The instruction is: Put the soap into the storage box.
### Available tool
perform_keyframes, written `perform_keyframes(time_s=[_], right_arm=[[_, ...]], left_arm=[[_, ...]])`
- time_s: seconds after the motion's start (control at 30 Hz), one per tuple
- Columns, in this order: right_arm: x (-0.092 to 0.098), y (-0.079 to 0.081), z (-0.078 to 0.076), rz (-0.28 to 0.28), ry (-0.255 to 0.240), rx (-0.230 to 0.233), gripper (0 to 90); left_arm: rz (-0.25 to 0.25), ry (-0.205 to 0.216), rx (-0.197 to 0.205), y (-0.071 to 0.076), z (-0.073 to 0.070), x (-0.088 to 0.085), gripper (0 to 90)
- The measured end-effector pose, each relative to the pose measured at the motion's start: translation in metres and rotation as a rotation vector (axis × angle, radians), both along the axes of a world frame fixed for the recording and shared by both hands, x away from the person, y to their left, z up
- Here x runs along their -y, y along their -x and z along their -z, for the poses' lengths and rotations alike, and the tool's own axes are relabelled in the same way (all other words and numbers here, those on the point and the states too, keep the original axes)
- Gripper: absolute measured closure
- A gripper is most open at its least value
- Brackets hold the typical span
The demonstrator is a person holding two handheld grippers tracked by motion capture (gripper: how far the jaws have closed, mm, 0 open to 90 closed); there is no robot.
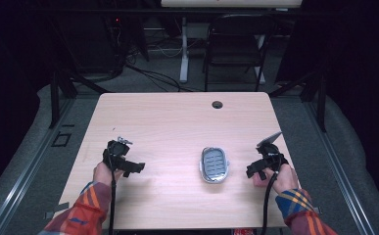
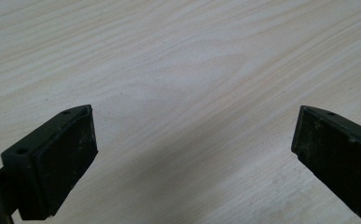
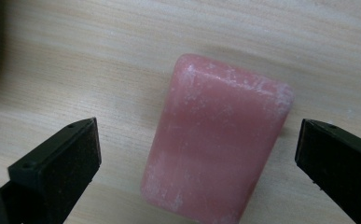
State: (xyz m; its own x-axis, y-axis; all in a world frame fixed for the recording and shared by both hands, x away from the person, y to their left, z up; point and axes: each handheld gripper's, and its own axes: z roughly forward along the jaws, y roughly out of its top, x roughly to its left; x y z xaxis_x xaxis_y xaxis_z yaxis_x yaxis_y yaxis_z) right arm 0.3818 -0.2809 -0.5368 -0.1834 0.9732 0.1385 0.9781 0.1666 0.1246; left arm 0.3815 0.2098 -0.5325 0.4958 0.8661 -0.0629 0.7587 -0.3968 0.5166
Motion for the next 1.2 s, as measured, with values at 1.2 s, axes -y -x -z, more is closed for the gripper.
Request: perform_keyframes(time_s=[1.2], right_arm=[[-0.0076, -0.0105, 0.0038, 0.006, 0.098, -0.03, 30.6]], left_arm=[[0.011, 0.0, -0.024, -0.0021, 0.0022, 0.0036, 0.1]])
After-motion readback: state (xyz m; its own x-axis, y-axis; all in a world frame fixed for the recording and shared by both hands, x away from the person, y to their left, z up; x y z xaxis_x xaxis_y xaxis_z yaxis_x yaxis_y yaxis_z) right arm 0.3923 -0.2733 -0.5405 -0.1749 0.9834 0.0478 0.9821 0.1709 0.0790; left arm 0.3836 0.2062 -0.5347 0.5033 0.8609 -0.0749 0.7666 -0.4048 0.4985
